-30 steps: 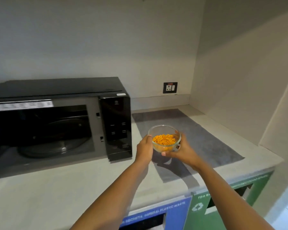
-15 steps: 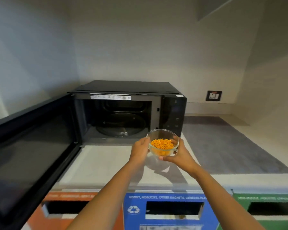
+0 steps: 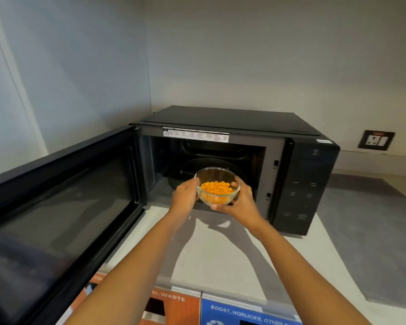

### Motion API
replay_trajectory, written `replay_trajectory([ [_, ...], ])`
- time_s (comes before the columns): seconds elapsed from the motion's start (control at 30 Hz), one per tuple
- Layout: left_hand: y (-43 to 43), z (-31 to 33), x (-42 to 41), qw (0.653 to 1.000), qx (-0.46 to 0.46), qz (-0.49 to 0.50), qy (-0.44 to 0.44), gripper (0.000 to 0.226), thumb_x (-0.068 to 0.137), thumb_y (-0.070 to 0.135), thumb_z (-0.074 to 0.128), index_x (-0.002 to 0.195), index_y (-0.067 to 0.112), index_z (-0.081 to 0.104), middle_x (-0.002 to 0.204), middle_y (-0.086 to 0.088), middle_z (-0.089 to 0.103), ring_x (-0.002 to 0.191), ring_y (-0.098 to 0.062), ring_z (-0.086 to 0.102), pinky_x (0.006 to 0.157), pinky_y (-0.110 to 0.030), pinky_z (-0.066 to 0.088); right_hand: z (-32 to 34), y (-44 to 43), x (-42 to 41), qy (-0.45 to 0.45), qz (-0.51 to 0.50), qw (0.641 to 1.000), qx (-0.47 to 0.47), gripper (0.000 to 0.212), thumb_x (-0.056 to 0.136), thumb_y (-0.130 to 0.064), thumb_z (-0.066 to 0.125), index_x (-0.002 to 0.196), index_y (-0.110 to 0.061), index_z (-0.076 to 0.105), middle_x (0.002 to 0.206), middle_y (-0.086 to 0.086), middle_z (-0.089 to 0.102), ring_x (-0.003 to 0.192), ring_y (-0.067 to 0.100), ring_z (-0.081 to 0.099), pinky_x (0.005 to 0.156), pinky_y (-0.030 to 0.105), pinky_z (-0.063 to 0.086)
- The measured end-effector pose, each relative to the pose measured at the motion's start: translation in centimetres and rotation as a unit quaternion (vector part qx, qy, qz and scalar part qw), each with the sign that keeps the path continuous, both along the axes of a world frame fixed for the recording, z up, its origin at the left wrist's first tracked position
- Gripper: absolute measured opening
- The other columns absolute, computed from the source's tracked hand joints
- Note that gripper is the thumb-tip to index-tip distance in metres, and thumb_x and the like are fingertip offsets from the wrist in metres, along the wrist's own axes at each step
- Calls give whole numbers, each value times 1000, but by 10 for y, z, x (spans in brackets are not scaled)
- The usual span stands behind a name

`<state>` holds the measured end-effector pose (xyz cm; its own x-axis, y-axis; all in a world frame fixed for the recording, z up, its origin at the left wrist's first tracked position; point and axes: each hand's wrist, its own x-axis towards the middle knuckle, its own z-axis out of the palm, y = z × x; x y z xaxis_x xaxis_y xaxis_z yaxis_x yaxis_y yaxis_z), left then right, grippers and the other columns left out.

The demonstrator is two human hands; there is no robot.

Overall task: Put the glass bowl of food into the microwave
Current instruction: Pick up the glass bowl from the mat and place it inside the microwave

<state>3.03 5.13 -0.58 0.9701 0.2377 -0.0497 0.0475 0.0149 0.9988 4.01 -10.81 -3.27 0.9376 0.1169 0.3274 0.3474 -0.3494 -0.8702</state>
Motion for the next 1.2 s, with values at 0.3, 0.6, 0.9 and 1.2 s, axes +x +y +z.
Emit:
replay_trajectory([
  [0.3, 10, -36, 52, 999, 2, 43, 32, 29, 92, 25, 48, 69, 27, 65, 96, -6, 68, 99, -23, 64, 96, -41, 53, -31, 11, 53, 47, 13, 999, 19, 105, 56, -19, 90, 140, -22, 27, 145, 4, 35, 131, 22, 40, 106, 42, 43],
  [0.6, 19, -29, 112, 999, -41, 7, -6, 29, 90, 14, 48, 70, 26, 67, 92, -4, 67, 92, -14, 64, 74, -23, 52, -25, 17, 111, 57, 21, 997, 39, 102, 59, -13, 87, 140, -17, 26, 127, -8, 41, 119, 11, 45, 90, 23, 45],
  [0.9, 29, -21, 179, 996, -84, 5, 3, 34, 94, 16, 50, 122, 0, 58, 126, -18, 61, 115, -27, 60, 87, -29, 52, -4, 22, 172, 68, 55, 996, 22, 87, 72, -13, 78, 141, -22, 26, 106, -17, 51, 89, -8, 51, 62, -5, 42],
  [1.2, 32, -24, 202, 994, -100, -35, -13, 34, 97, 15, 46, 129, 3, 52, 133, -18, 56, 104, -19, 55, 92, -29, 47, -5, 19, 204, 113, 100, 988, 29, 68, 77, -22, 72, 130, -32, 31, 115, -13, 53, 111, 7, 50, 86, 13, 42],
])
